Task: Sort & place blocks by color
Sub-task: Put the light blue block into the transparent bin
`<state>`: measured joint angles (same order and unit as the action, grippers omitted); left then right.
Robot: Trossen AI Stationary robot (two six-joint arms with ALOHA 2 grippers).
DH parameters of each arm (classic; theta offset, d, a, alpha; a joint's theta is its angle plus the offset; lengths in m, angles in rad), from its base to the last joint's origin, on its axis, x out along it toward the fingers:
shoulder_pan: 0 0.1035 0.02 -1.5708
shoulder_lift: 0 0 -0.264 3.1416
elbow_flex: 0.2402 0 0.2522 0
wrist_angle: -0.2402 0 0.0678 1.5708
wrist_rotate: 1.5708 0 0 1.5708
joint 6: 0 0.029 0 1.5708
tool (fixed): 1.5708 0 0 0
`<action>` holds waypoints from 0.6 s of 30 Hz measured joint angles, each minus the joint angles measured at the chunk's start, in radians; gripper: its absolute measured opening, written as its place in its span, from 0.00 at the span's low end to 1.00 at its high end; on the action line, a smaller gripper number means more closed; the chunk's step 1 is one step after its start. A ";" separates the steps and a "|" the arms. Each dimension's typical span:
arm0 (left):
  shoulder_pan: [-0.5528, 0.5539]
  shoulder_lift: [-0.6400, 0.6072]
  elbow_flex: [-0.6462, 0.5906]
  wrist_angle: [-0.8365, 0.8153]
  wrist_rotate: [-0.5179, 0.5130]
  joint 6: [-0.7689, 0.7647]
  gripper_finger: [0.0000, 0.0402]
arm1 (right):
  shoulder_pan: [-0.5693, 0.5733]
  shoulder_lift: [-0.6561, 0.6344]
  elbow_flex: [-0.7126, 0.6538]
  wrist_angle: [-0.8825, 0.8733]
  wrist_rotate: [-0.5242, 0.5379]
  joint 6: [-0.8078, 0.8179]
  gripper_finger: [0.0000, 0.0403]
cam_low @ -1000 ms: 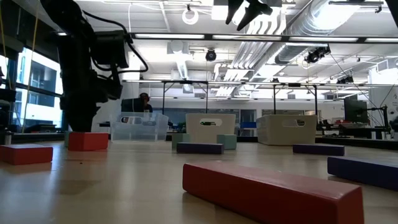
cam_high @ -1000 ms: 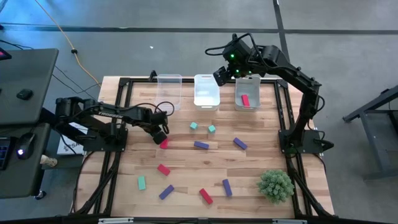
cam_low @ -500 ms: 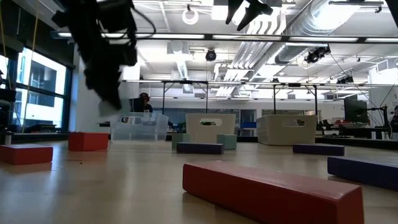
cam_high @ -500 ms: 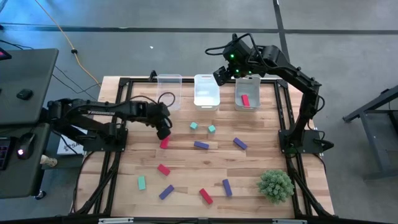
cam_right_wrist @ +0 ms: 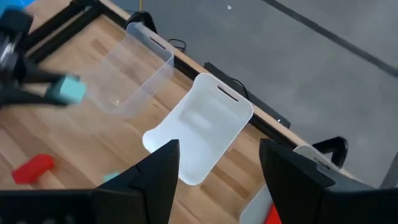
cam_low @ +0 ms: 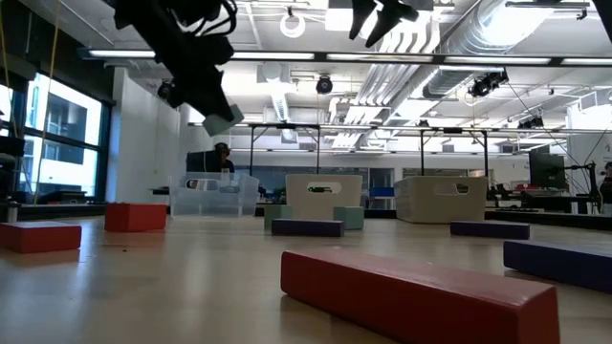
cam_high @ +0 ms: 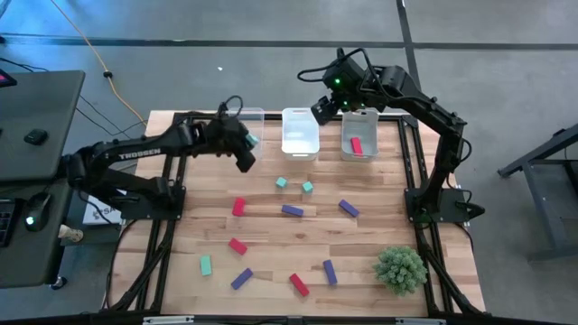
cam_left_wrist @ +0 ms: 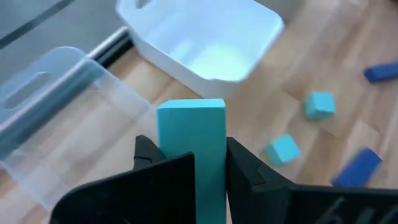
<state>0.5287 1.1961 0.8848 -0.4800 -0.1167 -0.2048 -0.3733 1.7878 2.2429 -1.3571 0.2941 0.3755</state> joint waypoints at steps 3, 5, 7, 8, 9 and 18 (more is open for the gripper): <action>0.066 0.001 0.001 0.020 -0.001 0.026 0.01 | 0.000 0.000 0.000 0.000 -0.007 -0.053 0.53; 0.110 0.017 0.002 0.023 -0.004 0.034 0.01 | 0.000 0.000 0.000 0.001 -0.007 -0.083 0.53; 0.156 0.040 0.002 0.021 -0.003 0.033 0.01 | 0.000 0.000 0.000 0.008 -0.008 -0.110 0.53; 0.177 0.051 0.002 0.021 -0.003 0.033 0.01 | 0.000 0.000 0.000 0.014 -0.009 -0.124 0.53; 0.197 0.063 0.002 0.022 -0.003 0.033 0.01 | 0.000 0.000 0.000 0.019 -0.009 -0.135 0.53; 0.285 0.181 0.002 0.024 0.046 -0.001 0.01 | -0.003 0.000 0.000 0.058 -0.009 -0.255 0.53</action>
<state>0.8135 1.3770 0.8864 -0.4563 -0.0709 -0.2058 -0.3761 1.7878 2.2429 -1.2987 0.2852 0.1203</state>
